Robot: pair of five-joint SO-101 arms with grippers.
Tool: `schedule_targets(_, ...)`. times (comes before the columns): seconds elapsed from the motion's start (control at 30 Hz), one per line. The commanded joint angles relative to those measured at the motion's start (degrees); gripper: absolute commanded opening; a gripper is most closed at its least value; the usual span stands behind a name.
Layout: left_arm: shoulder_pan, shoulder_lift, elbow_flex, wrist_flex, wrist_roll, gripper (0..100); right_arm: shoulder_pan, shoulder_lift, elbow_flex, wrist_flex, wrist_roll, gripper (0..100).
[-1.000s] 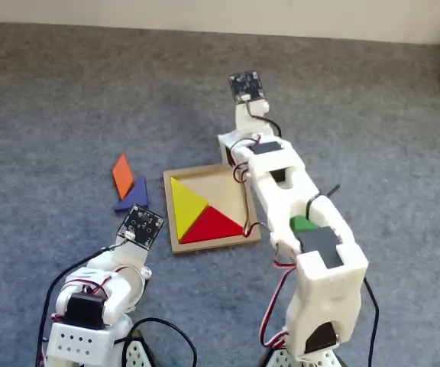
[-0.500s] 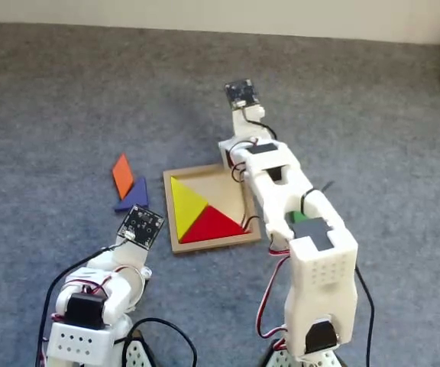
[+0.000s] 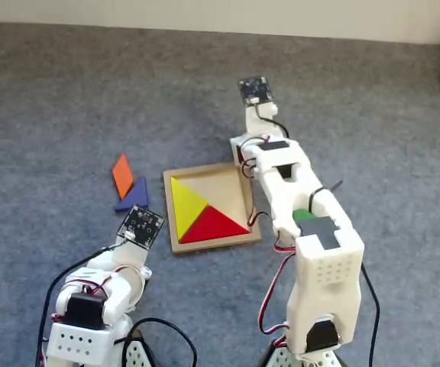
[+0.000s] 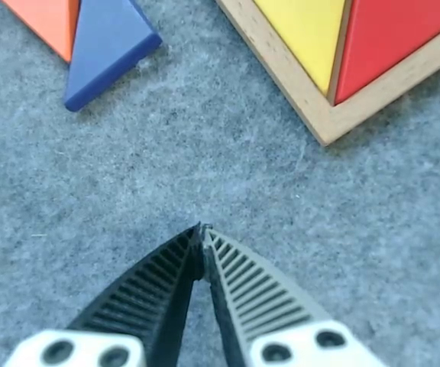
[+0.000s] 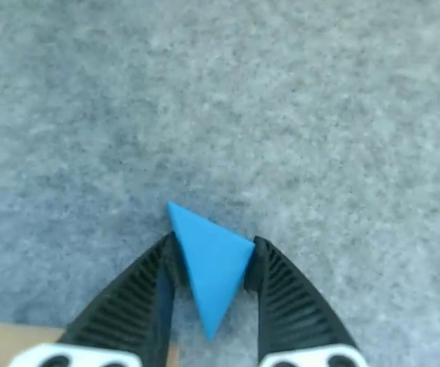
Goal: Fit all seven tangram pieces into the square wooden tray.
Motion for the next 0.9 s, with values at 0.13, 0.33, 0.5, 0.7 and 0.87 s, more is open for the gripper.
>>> schedule_targets(0.13, -0.4, -2.33, 1.1, 0.18, 0.35, 1, -0.04, -15.34, 8.31, 0.84, 0.7, 0.5)
schedule_targets(0.33, -0.4, -2.33, 1.1, 0.18, 0.35, 1, -0.75, -23.08, 15.25, 0.84, 7.21, 0.5)
schedule_targets(0.5, -0.4, -2.33, 1.1, 0.18, 0.35, 1, -3.74, -29.67, 21.85, 0.84, 11.96, 0.5)
schedule_targets(0.7, -0.4, -2.33, 1.1, 0.18, 0.35, 1, -8.84, -37.41, 28.97, 0.84, 13.45, 0.5)
schedule_targets(0.87, -0.4, -2.33, 1.1, 0.18, 0.35, 1, -12.97, -39.34, 30.9, 0.92, 4.92, 0.5)
